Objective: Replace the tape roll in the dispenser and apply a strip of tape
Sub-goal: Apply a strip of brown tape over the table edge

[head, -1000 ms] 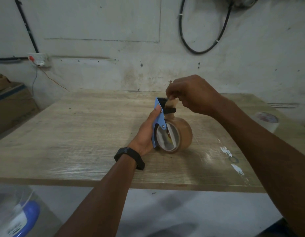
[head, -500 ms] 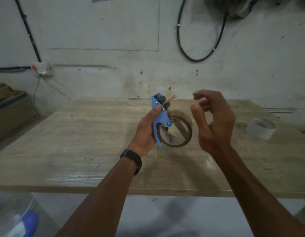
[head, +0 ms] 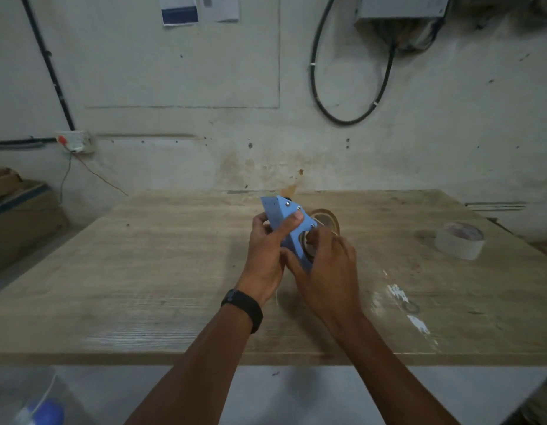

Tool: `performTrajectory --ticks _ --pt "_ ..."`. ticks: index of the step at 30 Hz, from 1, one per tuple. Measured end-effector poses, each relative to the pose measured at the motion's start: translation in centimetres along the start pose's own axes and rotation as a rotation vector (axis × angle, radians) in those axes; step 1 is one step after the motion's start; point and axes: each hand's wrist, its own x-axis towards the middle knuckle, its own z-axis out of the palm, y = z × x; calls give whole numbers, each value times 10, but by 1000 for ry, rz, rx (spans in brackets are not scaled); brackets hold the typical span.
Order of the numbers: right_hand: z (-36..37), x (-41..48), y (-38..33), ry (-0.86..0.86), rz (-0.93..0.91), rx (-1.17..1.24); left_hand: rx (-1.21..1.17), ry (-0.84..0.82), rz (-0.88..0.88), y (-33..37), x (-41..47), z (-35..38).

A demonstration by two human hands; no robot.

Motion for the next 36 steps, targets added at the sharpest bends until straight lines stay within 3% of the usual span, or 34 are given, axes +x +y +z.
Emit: performTrajectory --ticks 5,9,13,18,21,25,30,36 --pt "-4 11 11 -21 202 159 216 -73 -83 -4 -3 -8" --pt "-13 11 16 7 211 296 394 -69 -149 15 -5 -11" --pt "-20 11 14 -49 288 408 426 -35 -357 44 21 -23" --pt "-27 5 12 -117 378 575 535 -190 -556 72 36 -22" --pt "-32 2 9 -131 400 586 627 -260 -573 78 37 -18" --pt "-36 0 5 -162 475 570 737 -222 -499 81 41 -9" --pt "-49 -4 1 -360 672 699 924 -211 -502 81 43 -1" --pt "-56 -24 -20 -437 706 735 1055 -184 -474 74 42 3"
